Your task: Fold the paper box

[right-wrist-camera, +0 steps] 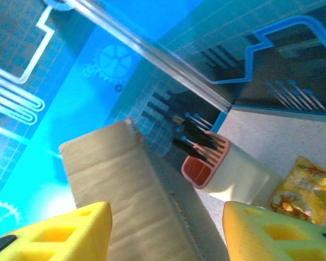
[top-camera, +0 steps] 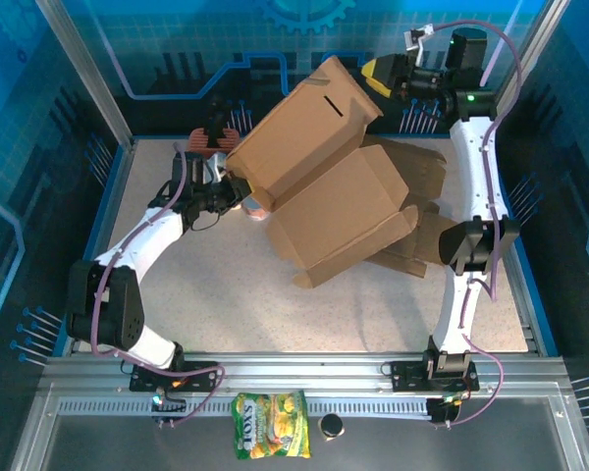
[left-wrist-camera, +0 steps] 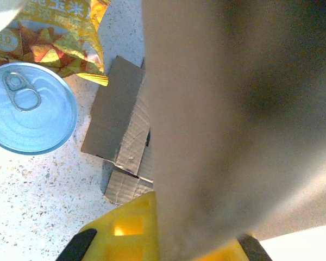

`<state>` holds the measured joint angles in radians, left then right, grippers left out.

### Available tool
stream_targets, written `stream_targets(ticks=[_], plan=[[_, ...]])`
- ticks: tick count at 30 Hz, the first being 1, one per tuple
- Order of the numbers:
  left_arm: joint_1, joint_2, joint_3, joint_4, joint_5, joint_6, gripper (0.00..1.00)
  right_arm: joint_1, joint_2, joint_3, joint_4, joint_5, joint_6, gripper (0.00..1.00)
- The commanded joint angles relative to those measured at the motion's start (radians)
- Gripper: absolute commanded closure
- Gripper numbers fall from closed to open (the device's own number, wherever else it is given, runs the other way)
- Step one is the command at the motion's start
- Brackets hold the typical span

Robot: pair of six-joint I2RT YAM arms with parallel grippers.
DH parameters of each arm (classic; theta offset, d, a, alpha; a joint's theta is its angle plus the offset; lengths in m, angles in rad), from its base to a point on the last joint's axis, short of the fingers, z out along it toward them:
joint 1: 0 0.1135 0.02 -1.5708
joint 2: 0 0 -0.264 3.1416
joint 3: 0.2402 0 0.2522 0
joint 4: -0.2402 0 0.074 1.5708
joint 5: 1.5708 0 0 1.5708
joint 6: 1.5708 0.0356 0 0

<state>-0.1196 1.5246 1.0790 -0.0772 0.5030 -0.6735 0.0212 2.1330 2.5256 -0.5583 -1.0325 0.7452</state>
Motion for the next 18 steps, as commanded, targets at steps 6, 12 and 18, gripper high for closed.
stream_targets(ticks=[6,12,18], plan=[[0.001,0.016,0.055,0.009,0.051,0.020,1.00,0.044,-0.033,-0.040,-0.009,-0.076,-0.073,0.44],[0.001,0.016,0.056,0.000,0.049,0.024,1.00,0.073,-0.034,-0.045,-0.007,-0.090,-0.079,0.47],[0.001,0.012,0.056,-0.013,0.044,0.028,1.00,0.090,-0.051,-0.051,-0.062,-0.061,-0.131,0.48]])
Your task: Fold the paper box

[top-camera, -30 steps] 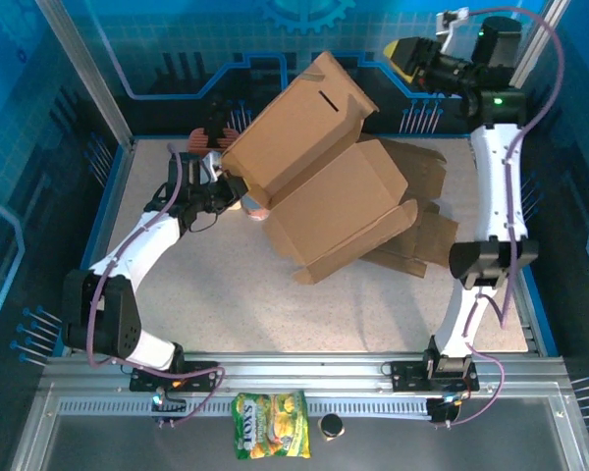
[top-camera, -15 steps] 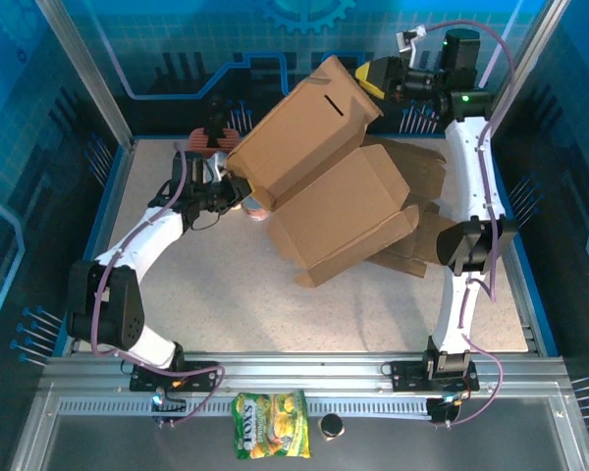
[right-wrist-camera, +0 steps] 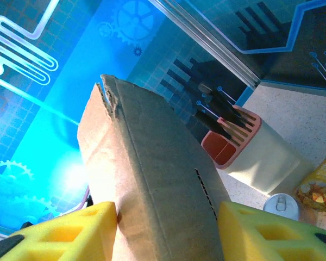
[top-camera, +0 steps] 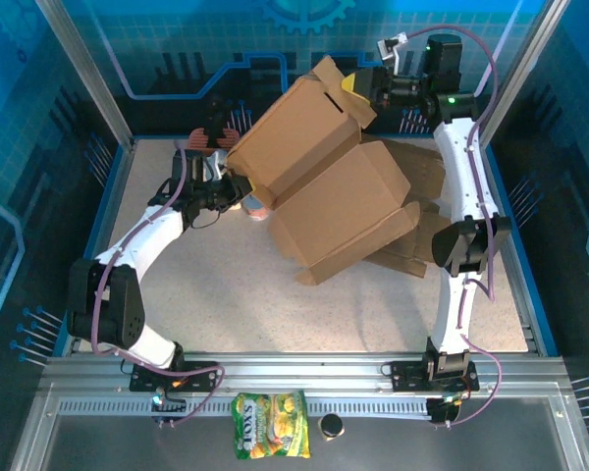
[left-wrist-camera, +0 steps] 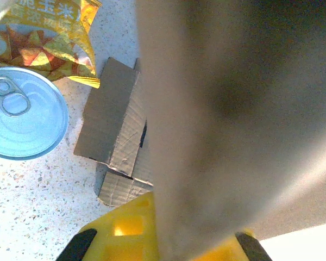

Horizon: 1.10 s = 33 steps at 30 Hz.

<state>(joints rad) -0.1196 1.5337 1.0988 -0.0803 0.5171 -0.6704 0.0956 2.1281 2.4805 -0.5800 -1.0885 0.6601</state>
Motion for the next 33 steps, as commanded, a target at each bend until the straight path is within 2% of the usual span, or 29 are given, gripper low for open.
stream_targets(ticks=[1,10,18,26,30,33], plan=[[0.001,0.001,0.036,-0.011,0.029,0.026,1.00,0.019,-0.048,-0.005,-0.055,-0.001,-0.061,0.48],[0.002,0.000,0.045,-0.041,0.014,0.036,1.00,0.052,-0.102,0.011,-0.223,0.114,-0.217,0.47],[-0.001,0.000,0.049,-0.065,0.006,0.048,1.00,0.056,-0.163,-0.054,-0.143,0.091,-0.167,0.46],[-0.005,-0.003,0.058,-0.070,0.006,0.046,1.00,0.067,-0.170,-0.083,-0.206,0.108,-0.217,0.49],[-0.008,-0.003,0.059,-0.072,0.006,0.047,1.00,0.080,-0.162,-0.055,-0.283,0.175,-0.281,0.49],[-0.009,-0.006,0.056,-0.072,0.005,0.049,1.00,0.095,-0.142,0.007,-0.380,0.270,-0.356,0.49]])
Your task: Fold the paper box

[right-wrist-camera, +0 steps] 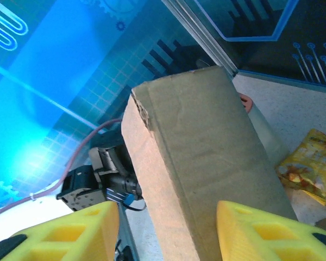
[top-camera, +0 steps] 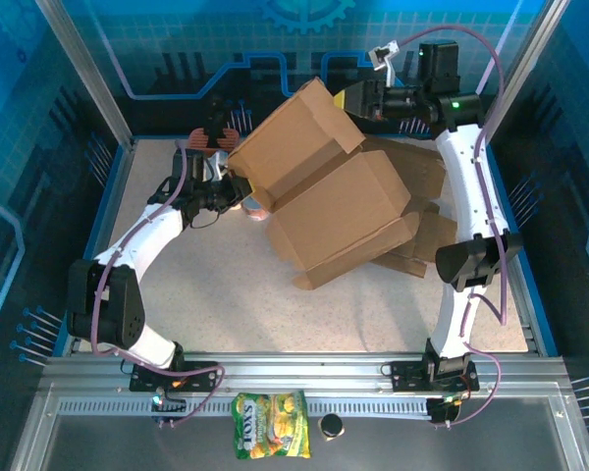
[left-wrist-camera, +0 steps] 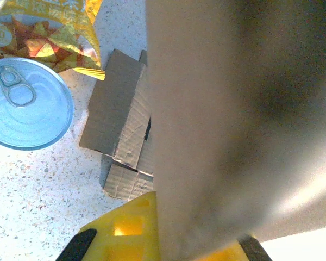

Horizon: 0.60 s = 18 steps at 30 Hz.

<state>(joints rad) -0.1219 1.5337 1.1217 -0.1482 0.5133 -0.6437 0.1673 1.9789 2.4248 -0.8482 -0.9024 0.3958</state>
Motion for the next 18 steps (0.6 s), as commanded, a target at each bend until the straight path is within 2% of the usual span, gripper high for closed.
stream_targets(ticks=[1,18], plan=[[-0.008,-0.007,0.033,-0.004,0.008,0.024,1.00,0.030,0.009,0.081,-0.141,0.125,-0.118,0.50],[-0.012,-0.010,0.050,-0.034,0.007,0.048,1.00,0.190,0.051,0.224,-0.316,0.743,-0.343,0.48]])
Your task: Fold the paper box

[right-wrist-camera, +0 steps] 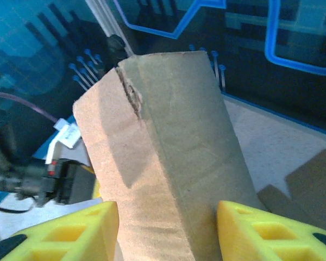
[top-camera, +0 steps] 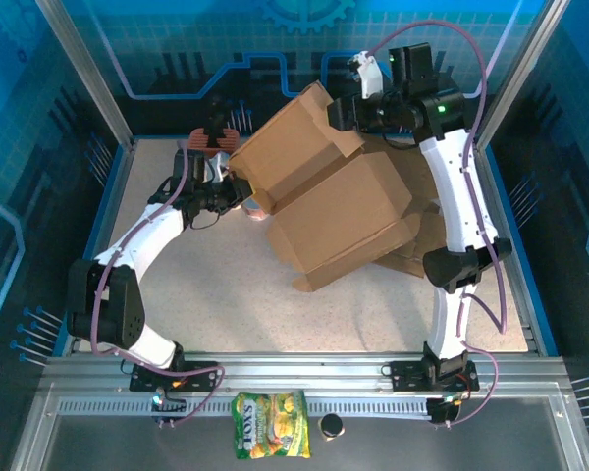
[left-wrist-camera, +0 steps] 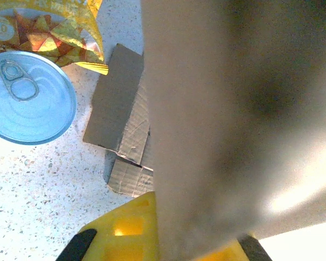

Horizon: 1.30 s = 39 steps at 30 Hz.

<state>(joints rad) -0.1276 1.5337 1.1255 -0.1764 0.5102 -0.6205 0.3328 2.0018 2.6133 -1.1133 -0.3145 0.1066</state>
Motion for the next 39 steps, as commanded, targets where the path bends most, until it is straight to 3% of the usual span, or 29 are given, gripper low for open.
stream_targets(ticks=[1,12,21,25,29,39], plan=[[-0.006,-0.009,0.048,-0.008,0.011,0.027,1.00,0.030,0.033,0.040,-0.054,0.181,-0.057,0.48],[-0.012,-0.009,0.054,-0.022,0.010,0.037,1.00,0.080,0.071,0.054,-0.078,0.414,-0.074,0.47],[-0.036,0.003,0.106,-0.092,-0.024,0.058,1.00,0.163,0.103,0.072,-0.112,0.776,-0.070,0.78],[-0.050,0.013,0.142,-0.147,-0.061,0.053,1.00,0.171,0.110,0.070,-0.135,0.908,-0.045,0.83],[-0.071,0.024,0.186,-0.215,-0.090,0.060,1.00,0.175,0.108,0.057,-0.160,1.016,-0.022,0.98],[-0.116,0.077,0.321,-0.399,-0.152,0.085,1.00,0.192,0.113,-0.012,-0.185,1.139,-0.023,1.00]])
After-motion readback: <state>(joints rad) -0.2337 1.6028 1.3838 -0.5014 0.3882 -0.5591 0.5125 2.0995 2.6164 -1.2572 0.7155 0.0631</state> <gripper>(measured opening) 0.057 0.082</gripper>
